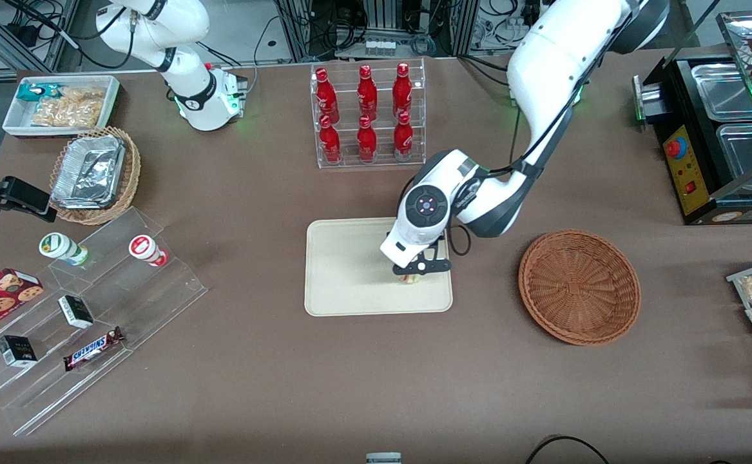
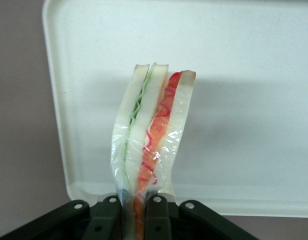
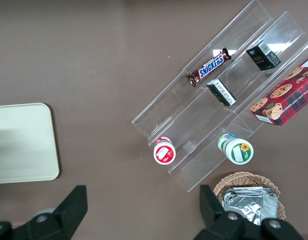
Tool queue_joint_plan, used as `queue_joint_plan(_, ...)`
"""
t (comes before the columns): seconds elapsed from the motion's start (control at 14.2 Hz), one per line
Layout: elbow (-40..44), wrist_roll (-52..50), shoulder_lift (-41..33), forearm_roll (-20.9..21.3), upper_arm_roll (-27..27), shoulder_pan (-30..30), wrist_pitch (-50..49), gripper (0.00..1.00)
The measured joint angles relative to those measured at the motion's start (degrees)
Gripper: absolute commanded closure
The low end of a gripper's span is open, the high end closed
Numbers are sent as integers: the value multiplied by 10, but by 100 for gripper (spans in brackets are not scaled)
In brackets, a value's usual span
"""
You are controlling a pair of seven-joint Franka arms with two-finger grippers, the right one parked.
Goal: Place sandwich from basket to tray
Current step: 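Carry the sandwich with the left gripper over the cream tray, then lower the sandwich onto the tray and open the left gripper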
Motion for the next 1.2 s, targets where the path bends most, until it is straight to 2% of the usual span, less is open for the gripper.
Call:
queue_joint_plan(0.28, 63, -26, 41, 5, 1, -28, 0, 86)
queue_joint_plan(0.56, 112, -85, 86, 53, 3, -49, 0, 84)
queue_joint_plan(0.63, 120, -89, 94, 55, 3, -50, -1, 75)
queue_joint_plan(0.7, 125, -89, 99, 55, 3, -49, -1, 58)
queue_joint_plan(0.77, 129, -89, 101, 55, 4, -49, -1, 20)
queue_joint_plan(0.84, 133, -90, 102, 55, 4, -49, 0, 0)
queue_joint_plan(1.2, 156, -93, 102, 56, 6, -49, 11, 0)
